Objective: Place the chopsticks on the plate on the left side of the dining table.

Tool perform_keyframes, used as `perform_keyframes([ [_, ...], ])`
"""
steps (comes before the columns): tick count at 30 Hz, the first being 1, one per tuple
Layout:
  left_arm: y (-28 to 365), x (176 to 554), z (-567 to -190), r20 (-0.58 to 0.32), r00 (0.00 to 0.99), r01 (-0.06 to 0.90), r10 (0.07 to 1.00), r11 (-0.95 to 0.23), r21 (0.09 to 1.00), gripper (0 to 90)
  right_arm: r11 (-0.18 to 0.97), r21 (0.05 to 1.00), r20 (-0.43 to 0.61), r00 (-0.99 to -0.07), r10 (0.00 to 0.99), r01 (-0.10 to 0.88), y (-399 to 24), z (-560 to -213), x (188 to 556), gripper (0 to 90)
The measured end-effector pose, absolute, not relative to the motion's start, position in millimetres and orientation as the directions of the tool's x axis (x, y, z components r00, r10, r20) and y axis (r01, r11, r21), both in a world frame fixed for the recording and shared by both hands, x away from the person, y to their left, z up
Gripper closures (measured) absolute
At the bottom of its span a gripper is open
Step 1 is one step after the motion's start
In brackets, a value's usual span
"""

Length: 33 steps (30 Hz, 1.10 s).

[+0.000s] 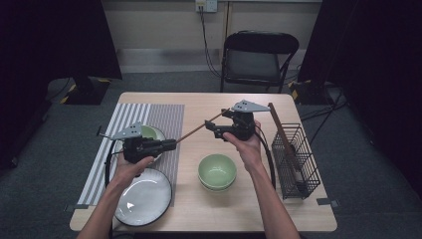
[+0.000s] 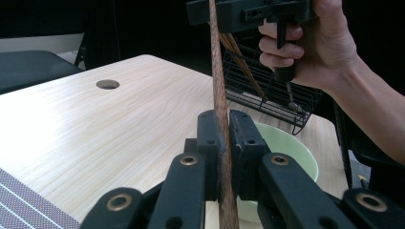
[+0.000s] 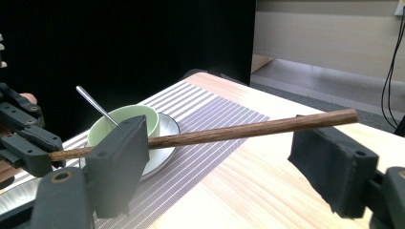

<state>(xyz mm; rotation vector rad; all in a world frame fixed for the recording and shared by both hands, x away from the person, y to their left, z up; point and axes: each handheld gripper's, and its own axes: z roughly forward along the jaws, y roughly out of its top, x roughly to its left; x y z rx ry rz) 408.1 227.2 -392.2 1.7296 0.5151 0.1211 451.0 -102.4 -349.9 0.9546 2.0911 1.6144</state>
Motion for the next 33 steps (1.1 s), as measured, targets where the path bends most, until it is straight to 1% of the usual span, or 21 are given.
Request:
perform_keyframes([
  [5, 224.2, 408.2, -394.0, -0.197, 0.897, 0.274, 0.396, -0.147, 0.950, 84.0, 0.109, 0.947, 0.148, -0.711, 0.688, 0.302, -104.8, -347.5, 452.2, 20.5],
  [19, 224.2, 408.5, -394.2, -0.197, 0.895, 0.275, 0.400, -0.147, 0.950, 83.9, 0.111, 0.940, 0.162, -0.710, 0.685, 0.322, -109.6, -354.6, 453.6, 19.1],
  [24, 225.6, 408.6, -393.9, -0.192, 0.896, 0.272, 0.401, -0.154, 0.950, 83.9, 0.117, 0.938, 0.158, -0.703, 0.693, 0.327, -110.0, -356.6, 453.2, 19.2],
  [29, 222.8, 408.3, -394.8, -0.190, 0.899, 0.272, 0.395, -0.164, 0.948, 84.0, 0.094, 0.946, 0.157, -0.692, 0.704, 0.311, -114.3, -353.2, 454.0, 19.6],
  [33, 221.8, 408.4, -395.3, -0.192, 0.900, 0.277, 0.391, -0.173, 0.945, 84.0, 0.102, 0.941, 0.156, -0.682, 0.715, 0.322, -117.3, -354.3, 454.7, 19.8],
])
